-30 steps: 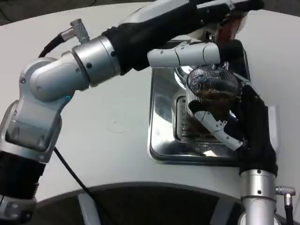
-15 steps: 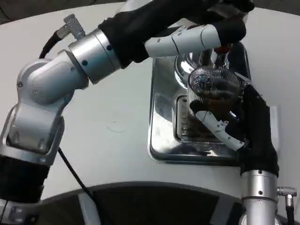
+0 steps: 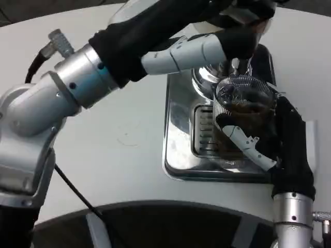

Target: Grasp the cup under the faucet to collect the drink, then remove the cup.

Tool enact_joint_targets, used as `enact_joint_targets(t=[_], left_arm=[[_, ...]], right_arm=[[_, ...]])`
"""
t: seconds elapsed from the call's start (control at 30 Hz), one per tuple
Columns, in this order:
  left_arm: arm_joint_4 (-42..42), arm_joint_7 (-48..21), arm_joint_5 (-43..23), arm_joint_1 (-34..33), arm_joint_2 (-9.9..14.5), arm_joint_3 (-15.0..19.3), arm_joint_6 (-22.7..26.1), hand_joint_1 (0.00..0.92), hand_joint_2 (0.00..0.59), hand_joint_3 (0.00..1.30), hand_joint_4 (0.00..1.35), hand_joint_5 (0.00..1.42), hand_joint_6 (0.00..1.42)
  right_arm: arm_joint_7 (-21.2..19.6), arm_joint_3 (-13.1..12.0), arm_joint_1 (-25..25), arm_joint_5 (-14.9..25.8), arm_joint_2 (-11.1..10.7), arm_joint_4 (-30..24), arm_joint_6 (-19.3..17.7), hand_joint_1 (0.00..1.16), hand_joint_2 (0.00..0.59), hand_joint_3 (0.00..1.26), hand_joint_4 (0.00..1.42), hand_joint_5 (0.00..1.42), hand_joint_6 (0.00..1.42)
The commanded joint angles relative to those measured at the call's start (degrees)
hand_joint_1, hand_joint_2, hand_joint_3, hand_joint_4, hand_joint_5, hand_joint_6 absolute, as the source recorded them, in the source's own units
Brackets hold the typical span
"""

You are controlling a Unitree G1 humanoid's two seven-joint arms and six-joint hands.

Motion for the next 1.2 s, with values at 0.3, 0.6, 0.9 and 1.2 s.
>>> enact_joint_targets(t=[0.3,0.6,0.9,1.2], left_arm=[[-9.79,2.28,-3.21,13.79,3.17,5.61,5.93,0.0,0.08,0.21,0.22,0.28,0.31],[-13.23,3.92,-4.1,21.76,4.0,7.86,7.51,0.0,0.085,0.22,0.23,0.29,0.33],[-15.3,4.69,-4.52,28.08,3.91,9.49,7.89,0.0,0.092,0.22,0.24,0.3,0.34],[-16.09,5.38,-3.3,34.01,4.04,9.3,7.94,0.0,0.092,0.23,0.24,0.31,0.35]], right_arm=[[-0.18,-0.81,2.56,0.25,-0.24,-4.67,-1.95,0.73,0.234,0.62,0.72,0.78,0.54],[0.08,-0.93,4.34,0.75,0.19,-6.87,-1.58,0.75,0.222,0.67,0.75,0.83,0.58],[1.07,-1.38,5.85,1.69,0.16,-9.1,-1.32,0.77,0.212,0.7,0.8,0.9,0.67],[2.34,-1.78,8.05,1.98,0.06,-11.85,-1.16,0.77,0.212,0.74,0.85,0.95,0.75]])
